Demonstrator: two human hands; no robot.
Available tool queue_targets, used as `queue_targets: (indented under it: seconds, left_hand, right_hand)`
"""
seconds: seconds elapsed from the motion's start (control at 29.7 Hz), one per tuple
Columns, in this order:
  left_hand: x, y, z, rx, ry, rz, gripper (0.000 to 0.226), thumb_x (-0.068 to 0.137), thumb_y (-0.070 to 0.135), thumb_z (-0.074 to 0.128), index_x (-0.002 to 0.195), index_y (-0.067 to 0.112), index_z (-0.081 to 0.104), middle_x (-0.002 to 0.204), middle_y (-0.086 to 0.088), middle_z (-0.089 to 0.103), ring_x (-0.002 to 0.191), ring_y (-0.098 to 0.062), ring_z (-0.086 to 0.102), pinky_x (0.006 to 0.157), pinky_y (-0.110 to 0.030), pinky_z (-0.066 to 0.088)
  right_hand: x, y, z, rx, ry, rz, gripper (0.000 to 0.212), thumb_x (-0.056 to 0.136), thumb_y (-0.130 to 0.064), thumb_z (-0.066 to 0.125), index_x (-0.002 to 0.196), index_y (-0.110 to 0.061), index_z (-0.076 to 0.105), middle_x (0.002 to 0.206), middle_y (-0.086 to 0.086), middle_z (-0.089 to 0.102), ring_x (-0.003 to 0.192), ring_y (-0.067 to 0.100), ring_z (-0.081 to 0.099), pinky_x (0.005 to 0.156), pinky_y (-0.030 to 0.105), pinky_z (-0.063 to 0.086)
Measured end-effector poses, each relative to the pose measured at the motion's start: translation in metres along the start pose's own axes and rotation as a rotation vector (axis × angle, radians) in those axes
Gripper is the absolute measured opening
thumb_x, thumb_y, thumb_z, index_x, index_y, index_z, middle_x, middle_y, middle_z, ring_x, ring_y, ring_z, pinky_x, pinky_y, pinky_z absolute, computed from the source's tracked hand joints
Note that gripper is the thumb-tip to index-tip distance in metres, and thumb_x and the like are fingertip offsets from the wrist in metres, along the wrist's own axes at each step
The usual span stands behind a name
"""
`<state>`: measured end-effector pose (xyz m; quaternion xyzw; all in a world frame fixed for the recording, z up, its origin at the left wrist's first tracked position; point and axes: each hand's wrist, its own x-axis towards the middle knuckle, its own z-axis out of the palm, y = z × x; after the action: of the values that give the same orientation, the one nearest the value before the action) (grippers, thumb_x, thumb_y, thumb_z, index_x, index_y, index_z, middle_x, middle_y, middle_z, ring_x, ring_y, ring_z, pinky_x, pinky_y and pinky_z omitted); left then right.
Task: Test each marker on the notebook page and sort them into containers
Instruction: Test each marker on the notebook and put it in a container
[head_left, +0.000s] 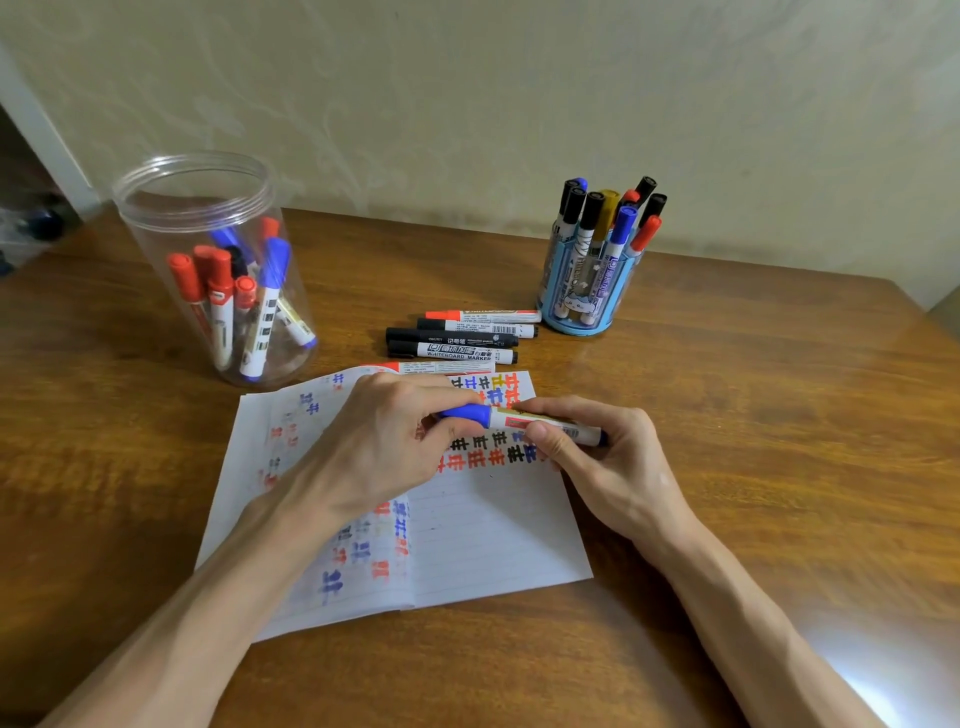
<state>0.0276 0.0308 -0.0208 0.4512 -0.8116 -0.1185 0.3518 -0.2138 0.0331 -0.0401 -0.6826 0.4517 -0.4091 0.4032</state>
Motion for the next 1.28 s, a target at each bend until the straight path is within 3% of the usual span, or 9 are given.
queue_targets:
  seconds: [0.17, 0.34, 0.5, 0.61, 0.77, 0.87, 1.08, 1.18, 1.28]
  left_hand:
    - [0.0, 0.001, 0.002, 0.002, -0.022, 0.0, 0.023, 0.088, 0.017, 0.079, 0.111, 0.019, 0.079, 0.096, 0.004, 0.077, 0.084, -0.013, 0.07, 0.074, -0.034, 0.056]
    - [0.003, 0.006, -0.009, -0.173, 0.016, -0.124, 0.031, 0.085, 0.036, 0.075, 0.114, 0.024, 0.076, 0.101, 0.018, 0.073, 0.096, 0.0, 0.066, 0.076, -0.011, 0.051]
    - [0.006, 0.007, -0.014, -0.335, 0.027, -0.187, 0.024, 0.084, 0.029, 0.079, 0.105, 0.02, 0.07, 0.096, 0.02, 0.071, 0.095, -0.007, 0.069, 0.072, -0.013, 0.052]
    - [0.01, 0.008, -0.021, -0.456, 0.069, -0.21, 0.022, 0.086, 0.023, 0.078, 0.105, 0.016, 0.07, 0.099, 0.013, 0.072, 0.1, -0.012, 0.071, 0.076, -0.021, 0.058]
    - [0.021, 0.013, -0.051, -0.551, 0.299, -0.215, 0.033, 0.089, 0.009, 0.077, 0.119, 0.013, 0.066, 0.104, 0.001, 0.077, 0.101, -0.014, 0.074, 0.085, -0.023, 0.057]
    - [0.027, 0.013, -0.087, -0.521, 0.48, -0.181, 0.04, 0.088, 0.007, 0.078, 0.122, 0.009, 0.058, 0.106, -0.002, 0.078, 0.102, -0.017, 0.074, 0.083, -0.023, 0.058]
    - [0.035, 0.005, -0.18, -0.265, 0.843, -0.019, 0.032, 0.092, 0.005, 0.074, 0.118, 0.007, 0.054, 0.121, -0.012, 0.064, 0.112, -0.009, 0.067, 0.092, -0.028, 0.056]
    - [0.037, -0.007, -0.207, -0.145, 0.903, 0.0, 0.032, 0.095, 0.003, 0.07, 0.124, 0.002, 0.056, 0.122, -0.009, 0.059, 0.108, 0.001, 0.065, 0.093, -0.025, 0.054]
    - [0.036, -0.023, -0.211, -0.101, 0.858, -0.057, 0.033, 0.095, 0.002, 0.069, 0.126, 0.004, 0.058, 0.12, -0.002, 0.06, 0.109, 0.0, 0.065, 0.093, -0.023, 0.054]
  right_hand:
    - [-0.001, 0.001, 0.0, 0.019, -0.001, 0.014, 0.026, 0.092, -0.032, 0.075, 0.116, -0.021, 0.08, 0.105, -0.013, 0.08, 0.091, 0.006, 0.075, 0.07, 0.019, 0.057]
    - [0.007, -0.007, -0.004, 0.118, -0.023, 0.006, 0.025, 0.09, -0.027, 0.075, 0.115, -0.022, 0.08, 0.11, -0.009, 0.08, 0.102, 0.011, 0.077, 0.08, 0.026, 0.062]
    - [0.008, -0.008, 0.002, 0.116, -0.032, -0.033, 0.027, 0.088, -0.027, 0.076, 0.115, -0.025, 0.079, 0.113, -0.009, 0.08, 0.106, 0.014, 0.076, 0.083, 0.032, 0.064]
    - [0.013, -0.015, 0.005, 0.085, -0.083, -0.051, 0.029, 0.09, -0.025, 0.077, 0.119, -0.023, 0.078, 0.115, -0.012, 0.079, 0.106, 0.011, 0.075, 0.081, 0.027, 0.062]
    - [0.036, -0.034, 0.012, -0.211, -0.175, -0.084, 0.046, 0.093, -0.041, 0.074, 0.137, -0.028, 0.069, 0.123, -0.015, 0.074, 0.106, 0.001, 0.07, 0.086, 0.032, 0.064]
    - [0.057, -0.041, 0.023, -0.241, -0.141, -0.14, 0.044, 0.095, -0.035, 0.075, 0.138, -0.026, 0.068, 0.124, -0.013, 0.073, 0.106, 0.0, 0.07, 0.088, 0.031, 0.063]
    - [0.089, -0.047, 0.051, -0.144, -0.109, -0.203, 0.034, 0.098, -0.025, 0.073, 0.132, -0.023, 0.071, 0.12, -0.013, 0.074, 0.105, 0.002, 0.072, 0.091, 0.027, 0.061]
    - [0.099, -0.051, 0.063, -0.127, -0.111, -0.205, 0.034, 0.098, -0.025, 0.073, 0.132, -0.021, 0.071, 0.12, -0.014, 0.074, 0.105, 0.0, 0.072, 0.091, 0.025, 0.061]
    - [0.103, -0.048, 0.075, -0.146, -0.125, -0.204, 0.033, 0.098, -0.024, 0.073, 0.131, -0.022, 0.071, 0.119, -0.013, 0.074, 0.103, -0.001, 0.072, 0.09, 0.025, 0.062]
